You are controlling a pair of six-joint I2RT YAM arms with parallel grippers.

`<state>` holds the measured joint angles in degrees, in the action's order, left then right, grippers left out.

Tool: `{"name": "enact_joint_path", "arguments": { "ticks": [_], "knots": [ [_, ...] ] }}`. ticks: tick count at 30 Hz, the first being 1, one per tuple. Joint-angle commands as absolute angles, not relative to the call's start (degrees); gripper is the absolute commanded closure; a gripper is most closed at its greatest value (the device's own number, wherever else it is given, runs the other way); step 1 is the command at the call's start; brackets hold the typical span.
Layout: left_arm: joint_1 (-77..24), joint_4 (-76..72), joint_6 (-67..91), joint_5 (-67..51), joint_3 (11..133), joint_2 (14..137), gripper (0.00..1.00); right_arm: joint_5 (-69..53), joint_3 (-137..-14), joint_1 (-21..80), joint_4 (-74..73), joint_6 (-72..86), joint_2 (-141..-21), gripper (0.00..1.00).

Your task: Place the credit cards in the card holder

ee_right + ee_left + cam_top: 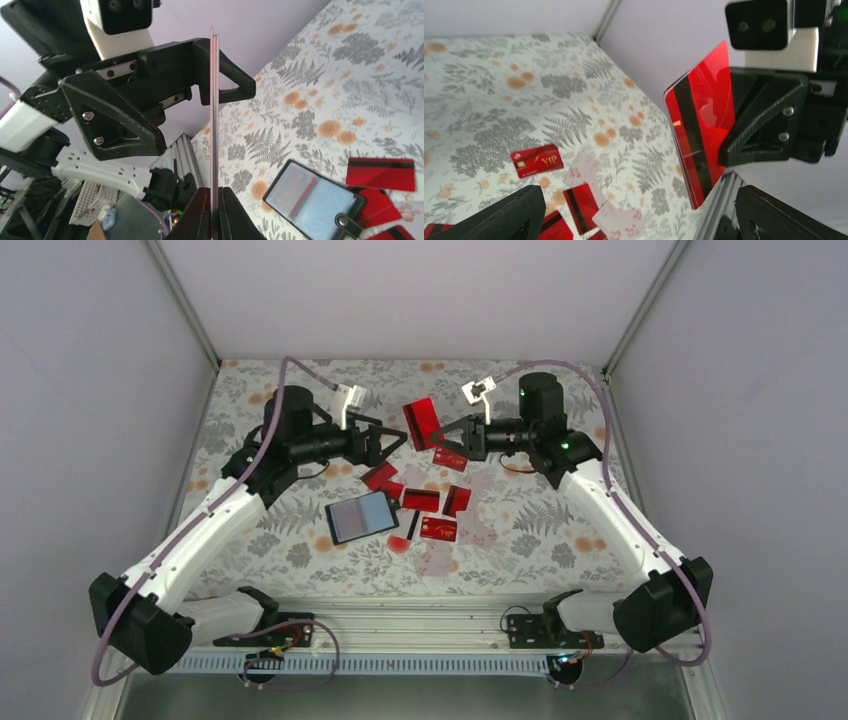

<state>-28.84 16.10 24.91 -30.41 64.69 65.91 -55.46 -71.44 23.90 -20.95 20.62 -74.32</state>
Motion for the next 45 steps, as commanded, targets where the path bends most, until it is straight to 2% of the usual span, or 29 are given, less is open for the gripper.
{"name": "enact_joint_path", "arguments": {
  "ticks": [1,5,9,15,22,26,34,37,45],
  "knots": [
    [-27.24,12.46,16.9,-42.69,61.46,66.95,0.06,-62.45,-67.13,21.82,-20.49,14.18,-72.99,0.96],
    [-25.2,8.93,16.08,-49.59,59.12,67.58,0.07,-70.13,-67.27,19.85,-24.13,8.87,-73.92,0.96],
    [-25.08,8.63,14.47,-54.21,59.8,71.06,0.17,-75.96,-69.0,18.99,-27.21,5.07,-75.81,0.96],
    [-25.13,9.21,11.47,-52.79,62.21,73.12,0.24,-77.18,-69.73,18.9,-27.72,4.7,-77.23,0.96],
    [-25.1,18.26,3.61,-51.92,69.93,76.53,0.36,-77.02,-70.86,18.9,-29.11,4.71,-78.17,0.96],
    [-25.22,20.47,2.33,-52.4,73.65,78.28,0.47,-78.0,-72.53,18.92,-30.69,4.13,-79.24,0.96],
    [-25.16,22.66,1.48,-55.29,76.21,78.42,0.46,-76.46,-73.85,18.9,-30.07,5.39,-79.23,0.96],
    [-25.18,23.51,2.24,-56.59,76.82,77.79,0.51,-75.57,-75.12,18.73,-26.01,9.51,-78.74,0.96],
    [-25.22,19.03,9.31,-61.12,78.67,75.92,0.51,-72.61,-81.32,17.34,-19.14,19.75,-78.29,0.96]
  ]
}}
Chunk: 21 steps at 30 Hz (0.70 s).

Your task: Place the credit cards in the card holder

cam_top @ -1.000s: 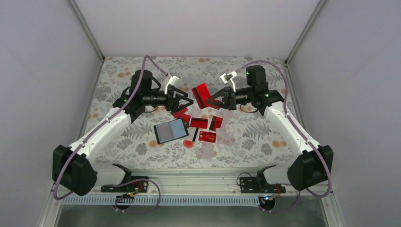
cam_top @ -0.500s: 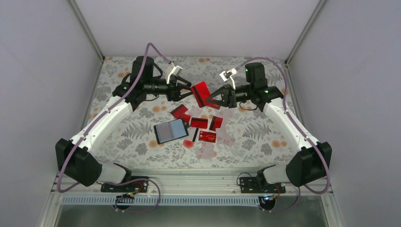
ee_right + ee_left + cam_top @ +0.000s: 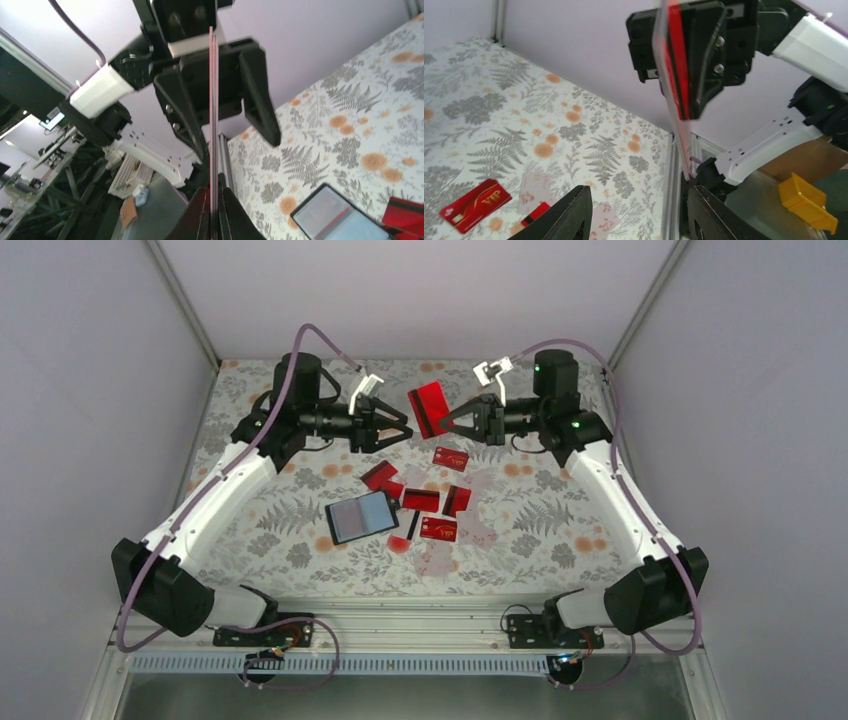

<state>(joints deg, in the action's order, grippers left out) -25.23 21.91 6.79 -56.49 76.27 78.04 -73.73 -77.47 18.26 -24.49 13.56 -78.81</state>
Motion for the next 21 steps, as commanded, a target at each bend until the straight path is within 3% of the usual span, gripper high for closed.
{"name": "enact_joint_path", "arguments": {
  "ticks": [1,13,21],
  "knots": [
    [-25.22,19.24,9.32,-61.69,79.39,75.94,0.51,-72.6,-82.03,17.16,-18.43,20.66,-78.33,0.96],
    [-25.61,11.94,18.78,-64.89,85.32,80.04,0.49,-74.47,-87.2,17.12,-15.96,25.22,-78.79,0.96],
    [-27.07,10.64,20.39,-63.17,87.37,82.92,0.54,-75.85,-89.2,17.33,-15.86,25.61,-78.47,0.96]
  ]
}}
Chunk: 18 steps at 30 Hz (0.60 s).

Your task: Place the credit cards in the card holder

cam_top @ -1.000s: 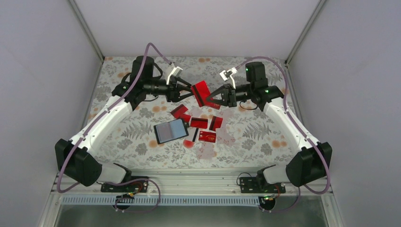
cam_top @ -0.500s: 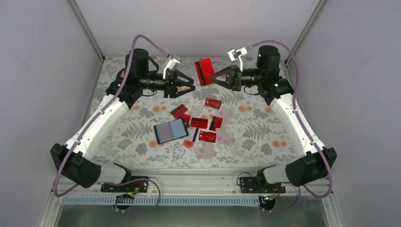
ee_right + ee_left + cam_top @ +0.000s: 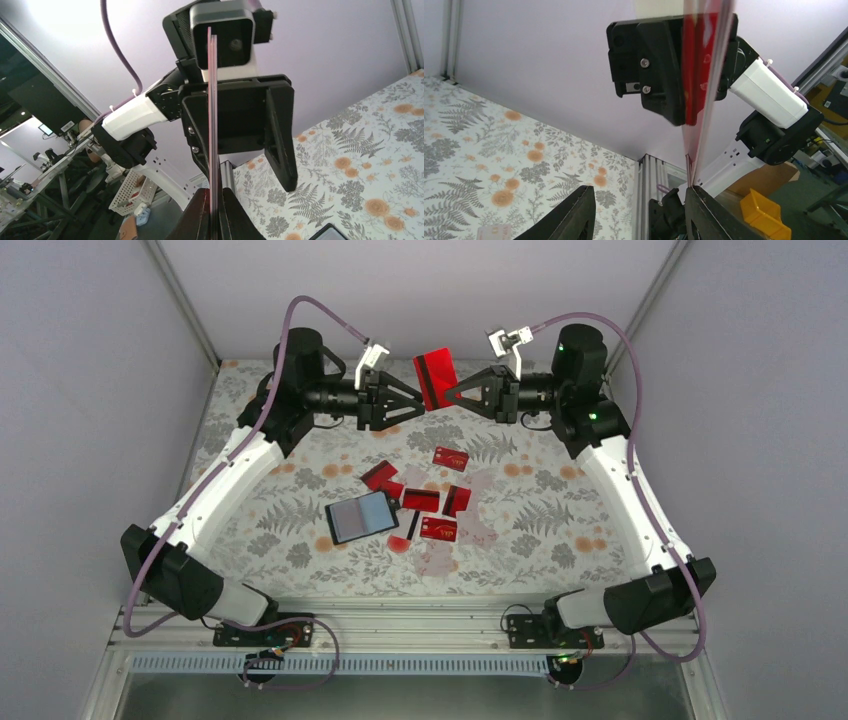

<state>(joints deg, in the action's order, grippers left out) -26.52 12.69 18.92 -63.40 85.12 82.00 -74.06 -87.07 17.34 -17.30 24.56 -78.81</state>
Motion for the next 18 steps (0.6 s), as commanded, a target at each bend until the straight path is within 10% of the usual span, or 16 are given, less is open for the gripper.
{"name": "enact_joint_path", "arguments": {
  "ticks": [1,18],
  "knots": [
    [-27.17,10.67,20.39,-62.93,87.52,83.04,0.54,-75.93,-89.23,17.38,-15.89,25.67,-78.39,0.96],
    [-27.69,9.32,20.39,-64.41,88.23,82.18,0.53,-74.07,-90.43,17.47,-18.6,23.44,-79.09,0.96]
  ]
}}
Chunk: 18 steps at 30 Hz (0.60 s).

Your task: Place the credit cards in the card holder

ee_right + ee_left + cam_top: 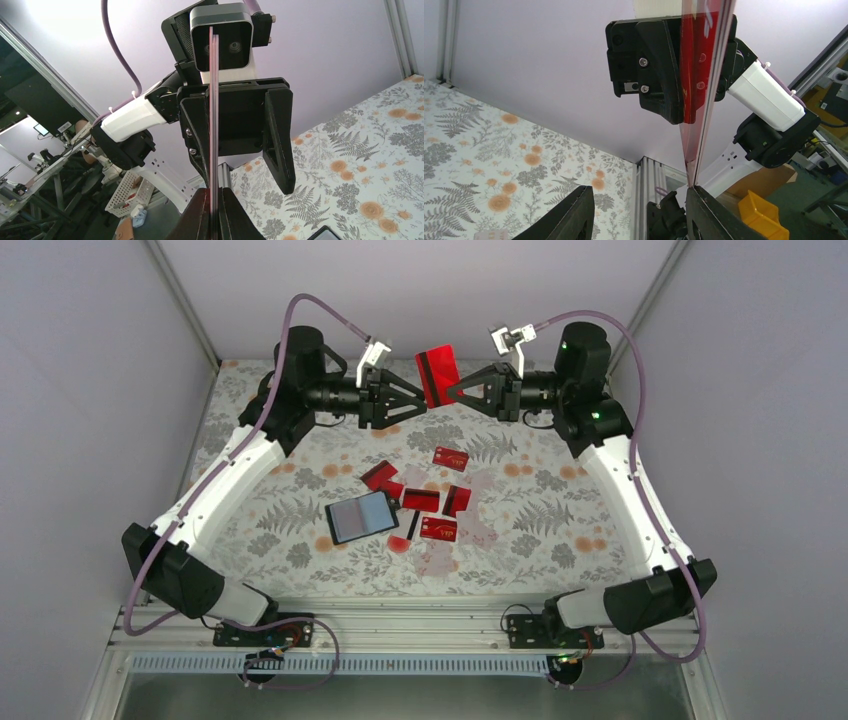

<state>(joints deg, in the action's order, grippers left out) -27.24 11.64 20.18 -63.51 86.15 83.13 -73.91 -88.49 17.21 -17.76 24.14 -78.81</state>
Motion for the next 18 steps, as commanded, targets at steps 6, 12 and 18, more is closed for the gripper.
{"name": "enact_joint_path", "arguments": {
  "ticks": [6,12,18],
  "knots": [
    [-27.73,8.36,20.69,-65.92,88.46,82.38,0.51,-73.92,-90.79,17.41,-18.76,23.3,-79.2,0.96],
    [-27.77,9.33,20.22,-66.04,89.19,83.11,0.51,-74.35,-90.9,17.43,-18.81,23.21,-79.27,0.96],
    [-28.0,9.16,20.44,-66.09,90.0,84.03,0.51,-74.94,-90.96,17.45,-18.8,23.21,-79.21,0.96]
  ]
}}
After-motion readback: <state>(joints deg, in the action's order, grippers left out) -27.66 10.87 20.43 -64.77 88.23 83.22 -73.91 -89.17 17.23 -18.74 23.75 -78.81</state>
